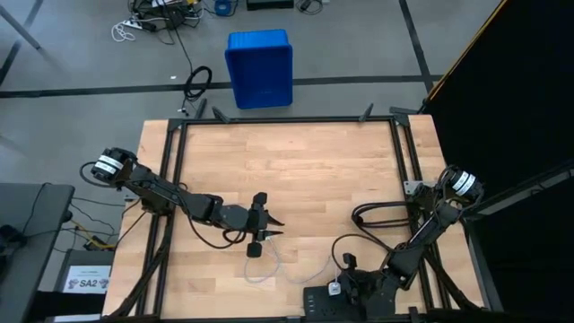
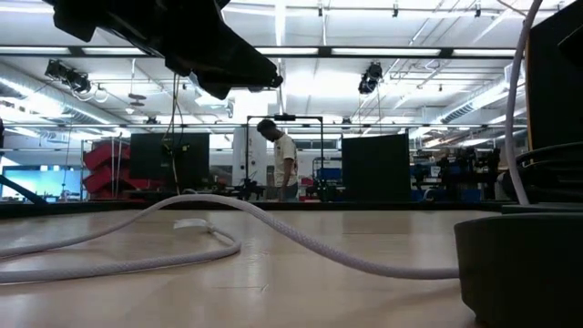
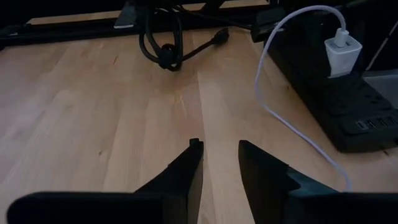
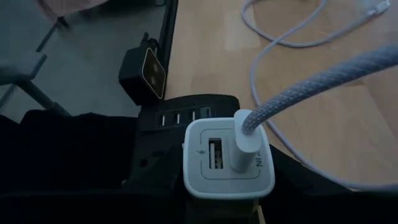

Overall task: Insert USB
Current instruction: Insert the white charger adapter with the white USB cable into the black outlet extension, then remove the white charger adapter with the white USB cable from the black outlet extension

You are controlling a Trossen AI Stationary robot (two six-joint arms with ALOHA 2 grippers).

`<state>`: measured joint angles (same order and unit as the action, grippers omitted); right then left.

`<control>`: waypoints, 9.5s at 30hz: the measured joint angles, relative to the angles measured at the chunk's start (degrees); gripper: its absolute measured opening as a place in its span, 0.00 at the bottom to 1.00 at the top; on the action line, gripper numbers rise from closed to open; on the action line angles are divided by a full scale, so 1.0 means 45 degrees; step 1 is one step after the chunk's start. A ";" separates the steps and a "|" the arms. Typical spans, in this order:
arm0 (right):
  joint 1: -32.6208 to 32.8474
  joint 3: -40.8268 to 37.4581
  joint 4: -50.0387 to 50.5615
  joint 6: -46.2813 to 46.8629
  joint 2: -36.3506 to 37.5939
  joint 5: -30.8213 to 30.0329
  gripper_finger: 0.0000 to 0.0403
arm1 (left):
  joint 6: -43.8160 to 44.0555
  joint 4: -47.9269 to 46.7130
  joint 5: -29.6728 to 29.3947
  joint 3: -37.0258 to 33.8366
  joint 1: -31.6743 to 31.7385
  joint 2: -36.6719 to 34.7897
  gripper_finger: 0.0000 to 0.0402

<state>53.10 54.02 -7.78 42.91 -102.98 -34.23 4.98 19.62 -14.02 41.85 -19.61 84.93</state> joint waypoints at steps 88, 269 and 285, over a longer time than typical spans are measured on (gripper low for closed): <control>0.0014 -0.0095 -0.1331 -0.0685 -0.2559 -0.1332 0.32 | 0.0268 0.0079 -0.0007 -0.0005 0.0024 0.0520 0.22; 0.0752 -0.1613 0.7134 0.3577 0.4437 -0.3668 0.76 | -0.0959 0.3515 0.2788 0.3030 0.0455 0.5462 0.51; 0.0167 -0.1522 0.3230 0.3305 0.0435 -0.0485 0.50 | 0.0266 0.3413 0.2339 0.4235 -0.0253 0.6227 0.75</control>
<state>53.86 47.17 6.75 57.78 -101.02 -36.42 6.18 34.98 -3.50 60.90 -20.75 112.95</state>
